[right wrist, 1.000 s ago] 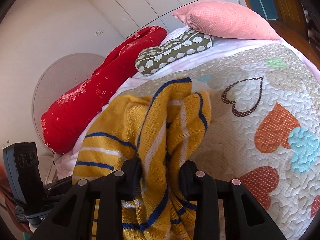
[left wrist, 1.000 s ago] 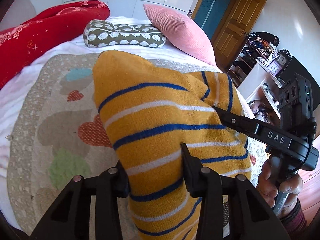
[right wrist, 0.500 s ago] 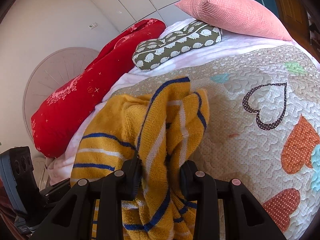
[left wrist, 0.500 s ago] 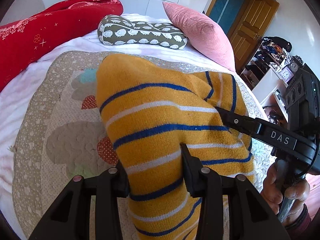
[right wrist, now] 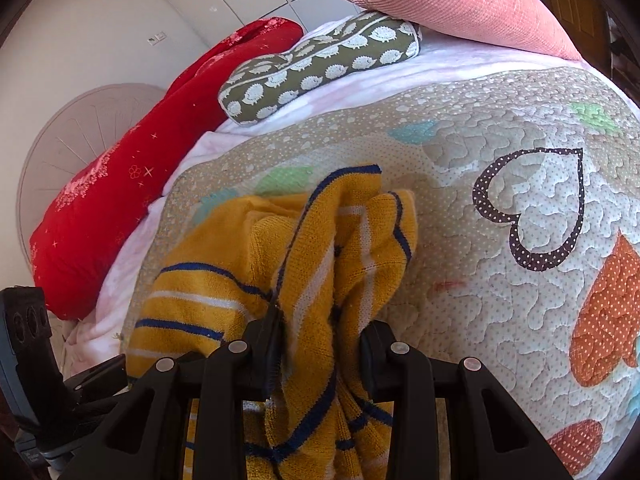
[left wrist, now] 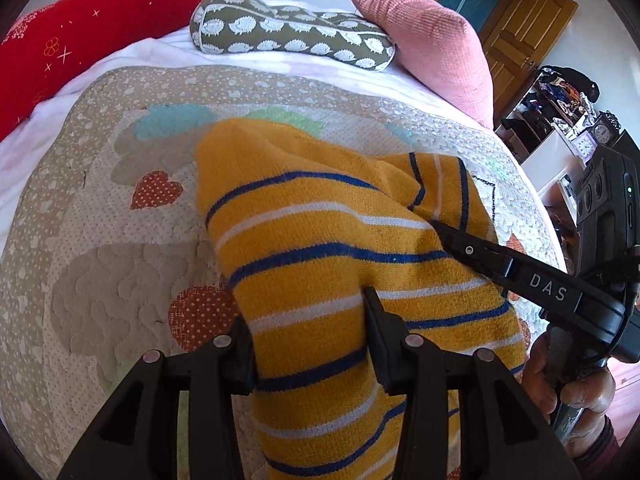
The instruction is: Fold small clothes
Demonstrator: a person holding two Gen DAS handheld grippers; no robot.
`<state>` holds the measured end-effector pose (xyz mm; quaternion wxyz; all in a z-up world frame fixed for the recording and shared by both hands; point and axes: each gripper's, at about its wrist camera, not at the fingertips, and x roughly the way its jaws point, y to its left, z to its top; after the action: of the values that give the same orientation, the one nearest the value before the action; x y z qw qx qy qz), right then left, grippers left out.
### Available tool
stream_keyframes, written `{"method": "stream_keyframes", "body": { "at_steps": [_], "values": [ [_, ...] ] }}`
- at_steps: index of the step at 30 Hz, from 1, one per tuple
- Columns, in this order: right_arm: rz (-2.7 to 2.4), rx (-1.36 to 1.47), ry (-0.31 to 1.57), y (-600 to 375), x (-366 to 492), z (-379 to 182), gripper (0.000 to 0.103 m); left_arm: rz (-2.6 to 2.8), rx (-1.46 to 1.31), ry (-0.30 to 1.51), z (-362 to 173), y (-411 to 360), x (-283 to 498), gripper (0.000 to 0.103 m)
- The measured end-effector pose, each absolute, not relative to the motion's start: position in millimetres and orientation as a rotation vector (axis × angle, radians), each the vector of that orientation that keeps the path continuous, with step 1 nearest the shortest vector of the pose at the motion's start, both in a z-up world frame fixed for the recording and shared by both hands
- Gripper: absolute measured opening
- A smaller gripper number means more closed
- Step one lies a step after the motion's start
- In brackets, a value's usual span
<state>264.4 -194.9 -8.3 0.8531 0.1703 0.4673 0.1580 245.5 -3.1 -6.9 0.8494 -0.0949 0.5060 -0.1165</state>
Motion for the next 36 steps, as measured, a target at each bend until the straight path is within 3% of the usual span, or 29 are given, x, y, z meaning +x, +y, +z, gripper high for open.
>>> {"method": "stream_keyframes", "body": {
  "at_steps": [7,13,18,19,20,21,30,36],
  "values": [
    [0.255,0.357,0.998,-205.6,273.5,-24.1,0.048,-0.256,-0.269,1.069,-2.6,9.7,238.7,0.05],
    [0.282,0.383,0.886,-224.8,245.6,19.7,0.051,-0.172,-0.25,1.025,11.2,29.7,206.3,0.052],
    [0.376,0.328,0.952,-203.2,217.4,21.6,0.051,-0.12,-0.3,1.021,6.9,45.7,183.8,0.055],
    [0.381,0.286,0.978,-194.3,214.1,16.3,0.049,-0.116,-0.307,1.026,5.7,47.6,179.7,0.055],
    [0.386,0.232,1.002,-185.9,211.3,10.1,0.017,-0.111,-0.307,1.031,4.6,48.8,175.9,0.055],
    [0.374,0.175,1.017,-179.6,209.7,6.0,0.015,-0.104,-0.302,1.033,3.9,49.3,171.2,0.055],
    [0.204,0.149,1.094,-199.1,222.7,-13.0,0.018,-0.03,-0.226,1.013,0.5,44.6,134.3,0.055],
    [0.227,0.119,0.861,-171.8,188.3,47.6,0.026,0.044,-0.227,0.976,6.1,54.6,109.4,0.056]
  ]
}}
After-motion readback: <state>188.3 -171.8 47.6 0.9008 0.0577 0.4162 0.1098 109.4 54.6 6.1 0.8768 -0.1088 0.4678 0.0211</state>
